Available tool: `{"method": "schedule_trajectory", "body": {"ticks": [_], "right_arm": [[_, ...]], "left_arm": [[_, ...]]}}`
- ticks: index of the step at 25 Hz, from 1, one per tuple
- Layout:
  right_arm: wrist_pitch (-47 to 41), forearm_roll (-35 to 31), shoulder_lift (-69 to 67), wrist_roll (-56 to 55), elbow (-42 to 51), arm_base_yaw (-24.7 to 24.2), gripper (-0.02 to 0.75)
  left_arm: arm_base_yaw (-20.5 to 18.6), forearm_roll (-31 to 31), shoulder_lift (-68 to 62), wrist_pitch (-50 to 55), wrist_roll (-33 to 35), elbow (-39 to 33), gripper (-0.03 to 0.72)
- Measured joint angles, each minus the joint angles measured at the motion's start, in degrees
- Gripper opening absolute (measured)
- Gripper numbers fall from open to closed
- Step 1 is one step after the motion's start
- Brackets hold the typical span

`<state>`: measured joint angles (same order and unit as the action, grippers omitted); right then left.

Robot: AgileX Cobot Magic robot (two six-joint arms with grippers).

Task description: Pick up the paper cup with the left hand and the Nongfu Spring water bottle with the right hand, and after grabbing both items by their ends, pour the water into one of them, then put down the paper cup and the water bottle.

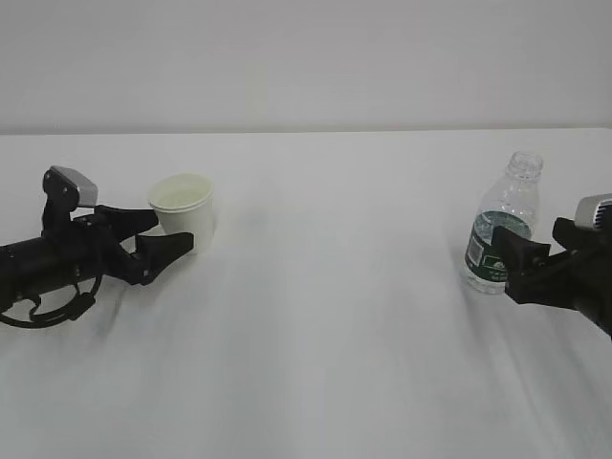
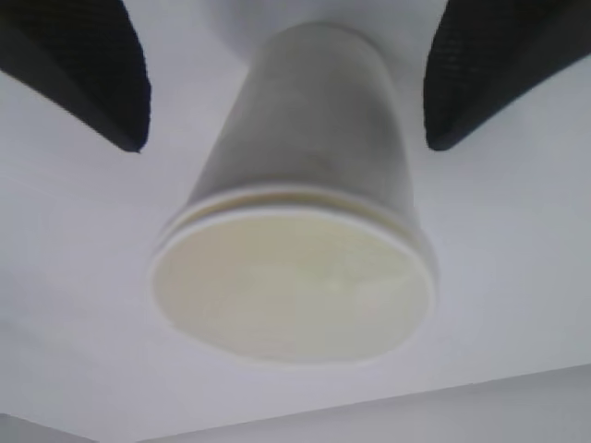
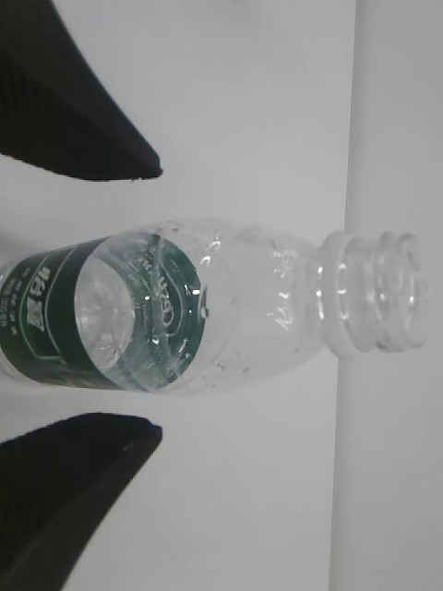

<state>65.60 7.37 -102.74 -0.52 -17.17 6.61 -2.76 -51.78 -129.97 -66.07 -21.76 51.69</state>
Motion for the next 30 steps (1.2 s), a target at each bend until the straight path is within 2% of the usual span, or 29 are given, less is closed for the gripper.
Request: {"method": "schedule_trajectory", "body": {"ticks": [10, 17, 25, 30], "right_arm": [[0.0, 0.0, 0.0, 0.0, 0.0, 0.0, 0.589], [0.0, 0.7, 1.1, -1.4, 0.0, 0.0, 0.589], [-0.2, 0.8, 8.8, -2.8, 0.2, 0.0, 0.589], [-5.5, 0.2, 15.6, -3.3, 0.2, 0.0, 0.589]], "left_arm": [[0.0, 0.6, 5.6, 0.0, 0.0, -5.3, 0.691], [0.0, 5.8, 9.5, 0.0, 0.0, -9.7, 0.688], [0.0, 10.5, 15.8, 0.0, -1.2, -13.6, 0.675], [0.0, 11.5, 20.7, 0.0, -3.2, -14.6, 0.650]]}}
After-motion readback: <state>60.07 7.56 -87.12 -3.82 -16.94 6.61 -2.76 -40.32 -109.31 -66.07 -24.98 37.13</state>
